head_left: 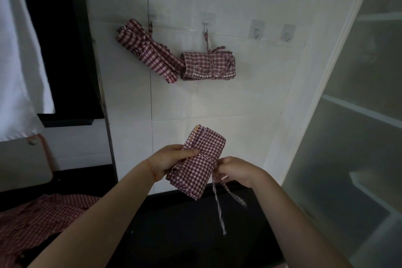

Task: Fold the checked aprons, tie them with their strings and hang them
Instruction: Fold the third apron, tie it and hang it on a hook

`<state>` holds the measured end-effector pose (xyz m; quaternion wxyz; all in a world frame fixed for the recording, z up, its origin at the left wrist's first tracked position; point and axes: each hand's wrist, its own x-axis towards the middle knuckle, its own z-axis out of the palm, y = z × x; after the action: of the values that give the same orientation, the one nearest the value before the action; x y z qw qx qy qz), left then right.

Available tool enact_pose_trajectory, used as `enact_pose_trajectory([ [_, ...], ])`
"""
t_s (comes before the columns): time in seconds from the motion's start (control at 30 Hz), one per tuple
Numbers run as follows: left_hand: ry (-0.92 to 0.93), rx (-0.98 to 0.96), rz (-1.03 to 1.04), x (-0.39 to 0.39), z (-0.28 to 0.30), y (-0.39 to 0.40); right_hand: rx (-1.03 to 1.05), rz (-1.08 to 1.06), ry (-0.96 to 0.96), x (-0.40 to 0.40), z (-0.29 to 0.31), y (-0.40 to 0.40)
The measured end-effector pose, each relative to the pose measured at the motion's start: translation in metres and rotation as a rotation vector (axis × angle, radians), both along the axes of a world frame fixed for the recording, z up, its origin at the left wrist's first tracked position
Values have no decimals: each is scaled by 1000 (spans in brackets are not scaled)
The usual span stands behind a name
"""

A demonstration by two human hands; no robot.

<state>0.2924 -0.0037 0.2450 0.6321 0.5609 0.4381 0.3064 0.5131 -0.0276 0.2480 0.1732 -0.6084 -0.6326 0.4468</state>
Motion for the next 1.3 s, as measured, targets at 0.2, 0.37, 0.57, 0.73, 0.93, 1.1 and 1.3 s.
enact_pose_trajectory([
  [0.2, 26, 76, -184, -5, 10, -10, 260, -60, 120, -4, 13, -7],
  [0.37, -79, 99, -197, -5, 14, -9, 274, -202, 231, -9, 11, -1],
  [0.57, 14, 187, 242, -6, 14, 1, 496, 50, -351, -13, 5, -8],
  [0.73, 459, 509, 352, 0, 11, 5, 474, 293, -764, -29, 23, -10],
  [0.93, 970, 760, -29, 15, 16, -9, 442, 387, -779, -51, 62, -16],
  [1.1, 879, 709, -322, 19, 18, -16, 429, 404, -614, -38, 85, -10],
  [1.3, 323, 469, -286, 14, 28, -28, 191, 124, 67, -10, 69, -8],
])
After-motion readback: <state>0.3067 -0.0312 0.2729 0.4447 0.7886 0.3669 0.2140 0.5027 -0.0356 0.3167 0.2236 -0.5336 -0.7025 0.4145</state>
